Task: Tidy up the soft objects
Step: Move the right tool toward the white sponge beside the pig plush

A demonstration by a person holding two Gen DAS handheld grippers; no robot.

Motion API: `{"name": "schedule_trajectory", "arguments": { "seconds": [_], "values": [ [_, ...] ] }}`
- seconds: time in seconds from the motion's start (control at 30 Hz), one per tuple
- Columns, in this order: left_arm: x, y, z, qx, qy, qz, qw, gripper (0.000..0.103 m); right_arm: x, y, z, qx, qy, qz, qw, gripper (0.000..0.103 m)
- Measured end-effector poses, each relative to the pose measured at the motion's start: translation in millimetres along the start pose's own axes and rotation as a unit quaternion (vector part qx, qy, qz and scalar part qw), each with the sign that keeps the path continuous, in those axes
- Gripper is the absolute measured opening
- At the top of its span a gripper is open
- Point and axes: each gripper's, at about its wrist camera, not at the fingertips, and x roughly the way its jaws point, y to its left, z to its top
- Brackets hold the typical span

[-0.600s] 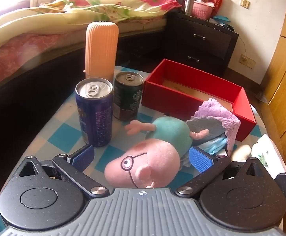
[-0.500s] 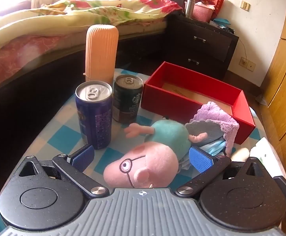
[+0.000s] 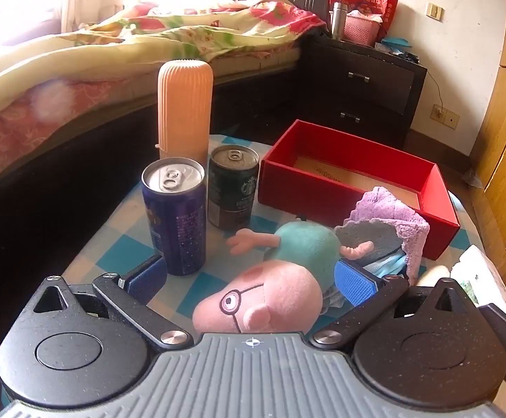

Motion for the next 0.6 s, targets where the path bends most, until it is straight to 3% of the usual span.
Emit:
{"name": "schedule_trajectory", "arguments": {
  "seconds": [0.33,0.6],
  "values": [
    [-2,-9,-1,0.017,-0.008,0.008,0.9998,0.098,12,-21,-1,0.09,0.05,0.026,0.994,0.085],
    [-3,-11,-1,0.022,-0.009,0.009,0.9997,0.098,11,-22,-1,0.101,0.051,0.032,0.993,0.085]
  ]
}}
